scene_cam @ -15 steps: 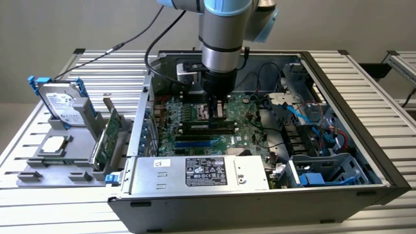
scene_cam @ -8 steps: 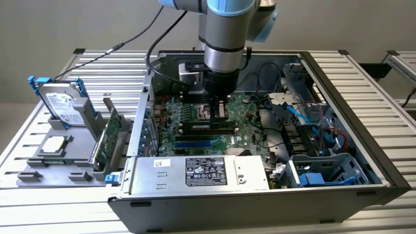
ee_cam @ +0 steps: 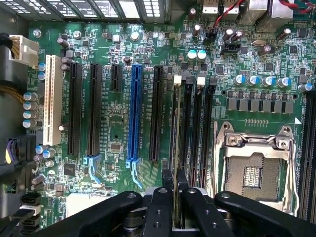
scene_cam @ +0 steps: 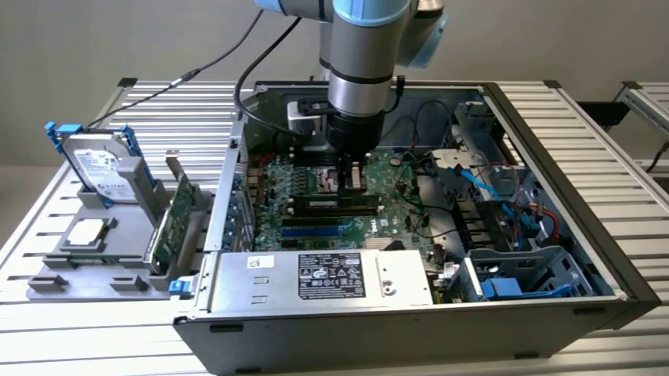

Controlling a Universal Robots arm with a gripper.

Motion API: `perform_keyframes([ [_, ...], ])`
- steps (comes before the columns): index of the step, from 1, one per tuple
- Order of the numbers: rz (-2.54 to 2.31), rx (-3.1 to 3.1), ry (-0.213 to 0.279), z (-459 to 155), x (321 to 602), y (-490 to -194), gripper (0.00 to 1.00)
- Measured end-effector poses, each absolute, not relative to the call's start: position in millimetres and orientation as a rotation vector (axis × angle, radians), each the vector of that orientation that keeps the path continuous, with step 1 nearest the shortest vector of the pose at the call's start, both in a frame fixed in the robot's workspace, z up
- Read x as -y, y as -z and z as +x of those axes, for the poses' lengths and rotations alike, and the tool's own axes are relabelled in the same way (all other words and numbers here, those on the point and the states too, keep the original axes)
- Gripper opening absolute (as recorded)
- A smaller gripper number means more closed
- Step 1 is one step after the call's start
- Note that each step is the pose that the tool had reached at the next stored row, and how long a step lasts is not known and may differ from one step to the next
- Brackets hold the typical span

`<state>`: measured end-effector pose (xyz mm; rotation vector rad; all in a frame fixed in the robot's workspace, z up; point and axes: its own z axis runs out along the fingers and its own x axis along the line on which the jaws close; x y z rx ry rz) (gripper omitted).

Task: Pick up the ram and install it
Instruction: 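Insert the ram into the slot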

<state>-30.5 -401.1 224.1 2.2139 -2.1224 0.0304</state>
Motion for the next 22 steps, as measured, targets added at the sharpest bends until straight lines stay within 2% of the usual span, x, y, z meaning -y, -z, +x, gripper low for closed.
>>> perform_keyframes([
  [22,2.208,2.121,-0.037,-32.7,397.2,-222.1,0.14],
])
